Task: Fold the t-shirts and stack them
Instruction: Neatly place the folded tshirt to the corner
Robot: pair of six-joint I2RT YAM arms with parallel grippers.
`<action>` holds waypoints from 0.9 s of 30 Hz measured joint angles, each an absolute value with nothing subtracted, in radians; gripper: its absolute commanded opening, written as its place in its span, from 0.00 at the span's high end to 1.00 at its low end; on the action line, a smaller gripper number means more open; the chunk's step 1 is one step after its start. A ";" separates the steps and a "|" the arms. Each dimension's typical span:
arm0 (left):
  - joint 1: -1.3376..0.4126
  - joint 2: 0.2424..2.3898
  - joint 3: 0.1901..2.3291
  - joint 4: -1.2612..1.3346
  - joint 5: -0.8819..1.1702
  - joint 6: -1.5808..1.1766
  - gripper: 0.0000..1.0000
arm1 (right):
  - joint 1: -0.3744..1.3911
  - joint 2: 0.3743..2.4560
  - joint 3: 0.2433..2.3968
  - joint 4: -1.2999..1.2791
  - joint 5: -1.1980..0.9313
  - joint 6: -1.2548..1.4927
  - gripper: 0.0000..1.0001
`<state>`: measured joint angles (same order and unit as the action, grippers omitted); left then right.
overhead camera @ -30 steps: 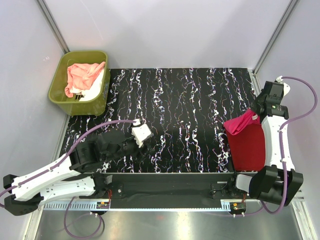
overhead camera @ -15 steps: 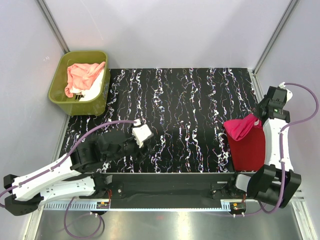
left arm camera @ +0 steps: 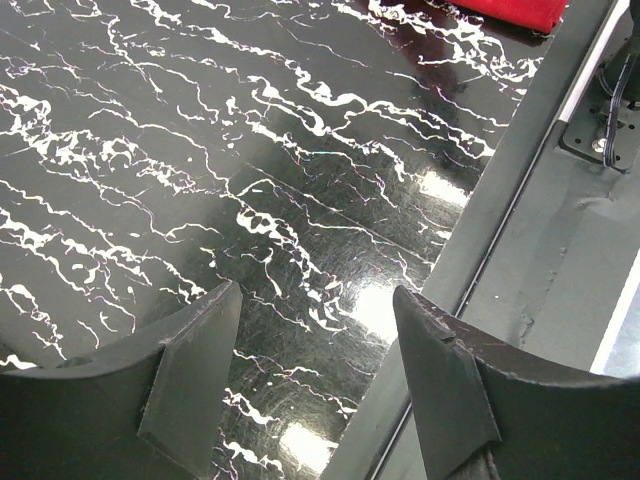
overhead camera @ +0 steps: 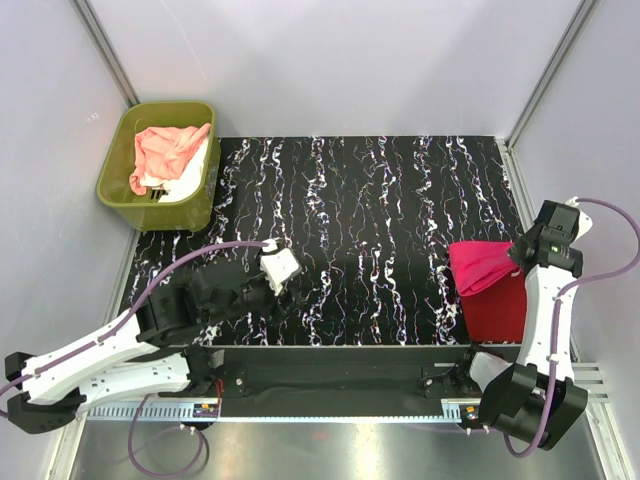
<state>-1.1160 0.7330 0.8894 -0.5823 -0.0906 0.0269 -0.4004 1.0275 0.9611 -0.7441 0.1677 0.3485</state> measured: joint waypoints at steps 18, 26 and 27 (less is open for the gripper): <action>-1.116 0.722 0.889 -0.582 -0.090 0.030 0.31 | -0.464 1.113 0.926 -0.845 0.259 0.472 1.00; -1.114 0.719 0.889 -0.582 -0.090 0.030 0.31 | -0.487 1.167 0.926 -0.894 0.375 0.569 1.00; -1.114 0.719 0.889 -0.582 -0.090 0.030 0.31 | -0.488 1.176 0.926 -0.899 0.386 0.581 1.00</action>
